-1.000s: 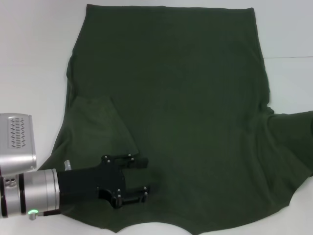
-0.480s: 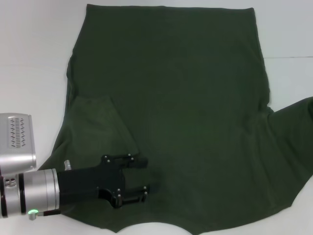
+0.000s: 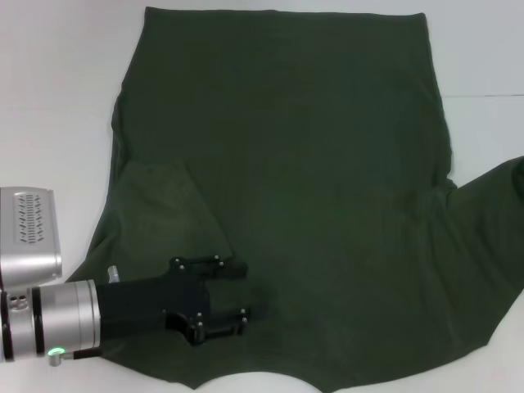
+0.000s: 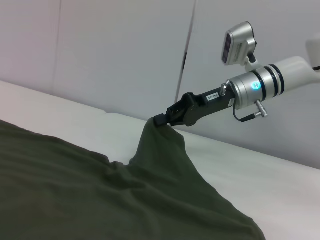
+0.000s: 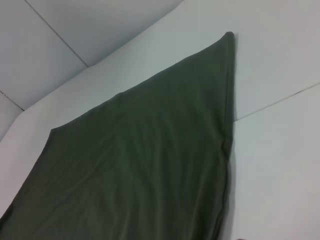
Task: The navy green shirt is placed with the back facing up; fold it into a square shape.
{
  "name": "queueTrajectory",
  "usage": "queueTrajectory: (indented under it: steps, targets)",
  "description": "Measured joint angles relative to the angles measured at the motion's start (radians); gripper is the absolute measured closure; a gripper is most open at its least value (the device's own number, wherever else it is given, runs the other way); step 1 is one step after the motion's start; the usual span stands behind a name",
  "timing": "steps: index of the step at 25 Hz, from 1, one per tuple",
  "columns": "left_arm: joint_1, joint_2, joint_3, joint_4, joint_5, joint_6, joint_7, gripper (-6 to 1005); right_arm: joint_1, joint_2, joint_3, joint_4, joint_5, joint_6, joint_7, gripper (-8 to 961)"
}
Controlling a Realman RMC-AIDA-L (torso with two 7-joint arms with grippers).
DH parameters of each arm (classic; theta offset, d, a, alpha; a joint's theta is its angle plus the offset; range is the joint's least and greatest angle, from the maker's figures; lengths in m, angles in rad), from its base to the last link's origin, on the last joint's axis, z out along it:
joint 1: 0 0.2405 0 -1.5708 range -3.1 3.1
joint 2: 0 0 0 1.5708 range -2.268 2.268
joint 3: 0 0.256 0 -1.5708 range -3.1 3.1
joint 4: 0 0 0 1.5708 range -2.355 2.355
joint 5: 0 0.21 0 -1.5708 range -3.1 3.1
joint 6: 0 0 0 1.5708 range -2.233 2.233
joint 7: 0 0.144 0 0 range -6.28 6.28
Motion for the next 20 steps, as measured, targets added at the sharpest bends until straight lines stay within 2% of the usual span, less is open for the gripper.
queueTrajectory:
  steps: [11,20]
  targets:
    - [-0.004,0.0,0.0,0.001,0.0,-0.008,-0.013,333,-0.011,-0.016,0.009,-0.002,0.003,-0.055,0.002,924]
    - [-0.005,0.001,0.0,0.004,0.0,-0.008,-0.016,332,0.013,-0.017,0.007,-0.002,0.005,-0.188,0.008,920]
